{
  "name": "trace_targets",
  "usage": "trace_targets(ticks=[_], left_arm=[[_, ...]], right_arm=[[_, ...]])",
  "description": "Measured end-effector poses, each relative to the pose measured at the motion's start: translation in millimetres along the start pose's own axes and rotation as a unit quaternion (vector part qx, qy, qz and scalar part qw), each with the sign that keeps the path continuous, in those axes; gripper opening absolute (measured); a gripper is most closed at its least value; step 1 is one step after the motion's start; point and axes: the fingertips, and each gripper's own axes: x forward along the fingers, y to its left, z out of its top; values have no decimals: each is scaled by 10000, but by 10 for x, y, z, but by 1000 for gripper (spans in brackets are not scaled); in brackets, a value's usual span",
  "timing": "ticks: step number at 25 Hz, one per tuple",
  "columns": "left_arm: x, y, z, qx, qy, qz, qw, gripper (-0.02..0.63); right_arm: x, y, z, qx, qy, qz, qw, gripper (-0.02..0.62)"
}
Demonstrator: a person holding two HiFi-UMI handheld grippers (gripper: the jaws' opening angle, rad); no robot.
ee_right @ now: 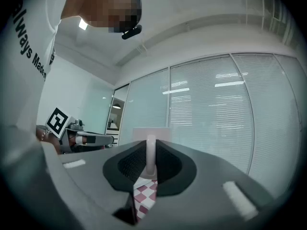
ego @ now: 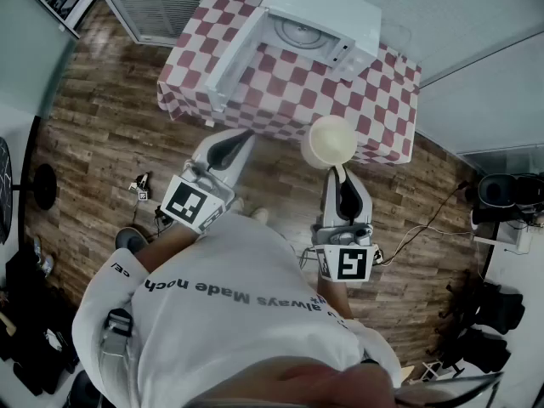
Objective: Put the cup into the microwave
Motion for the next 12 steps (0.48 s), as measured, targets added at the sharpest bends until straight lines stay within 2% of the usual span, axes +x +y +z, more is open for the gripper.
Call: trace_targets(ticks=[12], left_arm=[[-42,222,33,-75,-65,-125,9999,3]], right_arm=[[204,143,-22,92,69,-126,9999,37]])
